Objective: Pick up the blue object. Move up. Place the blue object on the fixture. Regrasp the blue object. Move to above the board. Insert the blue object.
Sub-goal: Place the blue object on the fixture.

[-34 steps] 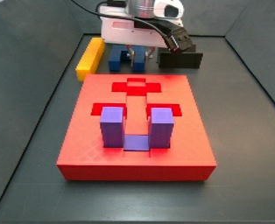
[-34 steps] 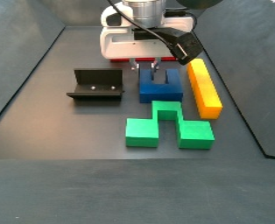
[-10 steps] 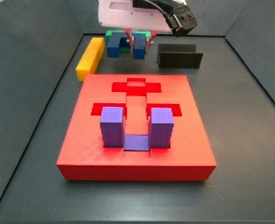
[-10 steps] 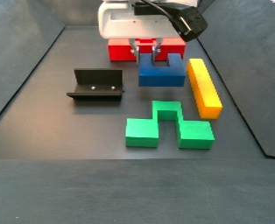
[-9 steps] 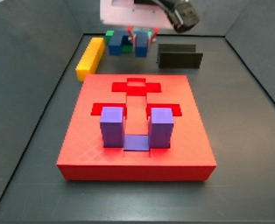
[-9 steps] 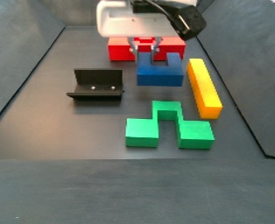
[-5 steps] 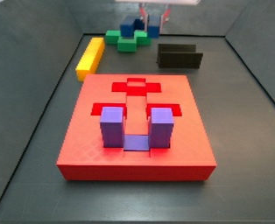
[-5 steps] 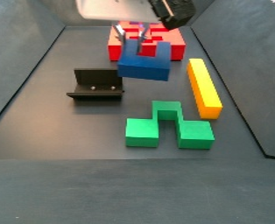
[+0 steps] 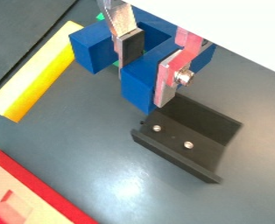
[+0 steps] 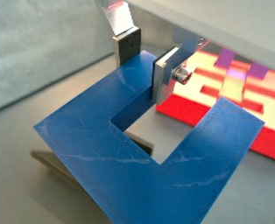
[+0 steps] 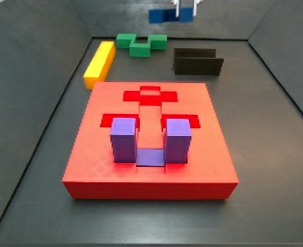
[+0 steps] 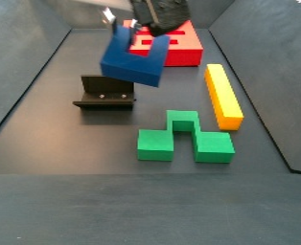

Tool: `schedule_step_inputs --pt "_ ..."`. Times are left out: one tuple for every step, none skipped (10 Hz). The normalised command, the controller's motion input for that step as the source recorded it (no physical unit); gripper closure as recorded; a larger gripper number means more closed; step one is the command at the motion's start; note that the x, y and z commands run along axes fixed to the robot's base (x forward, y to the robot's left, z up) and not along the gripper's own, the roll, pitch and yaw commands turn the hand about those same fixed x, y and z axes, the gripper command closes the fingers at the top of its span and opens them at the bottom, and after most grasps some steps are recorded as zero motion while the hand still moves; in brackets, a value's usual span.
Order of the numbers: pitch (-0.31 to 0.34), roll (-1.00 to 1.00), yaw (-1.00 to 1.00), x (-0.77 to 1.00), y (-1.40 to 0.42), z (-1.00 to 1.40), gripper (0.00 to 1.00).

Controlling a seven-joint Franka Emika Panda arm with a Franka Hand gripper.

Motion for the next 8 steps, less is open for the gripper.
schedule_step_inputs --pt "0.0 -0.46 -0.35 0.8 0.16 0.24 1.0" --pt "0.017 -0.37 -0.37 0.86 0.16 0.14 1.0" --pt "0.06 -0.3 -0.36 0.86 0.17 0.06 1.0" --pt "0.069 -0.24 -0.35 0.85 0.14 0.02 1.0" --pt "0.103 -0.13 -0.3 0.85 0.05 0.03 1.0" --pt "0.0 -0.21 -0.12 0.73 0.0 0.01 1.0" --pt "0.0 -0.24 0.0 0.71 0.0 0.02 1.0" --pt "0.0 -0.25 0.15 0.71 0.0 0.01 1.0"
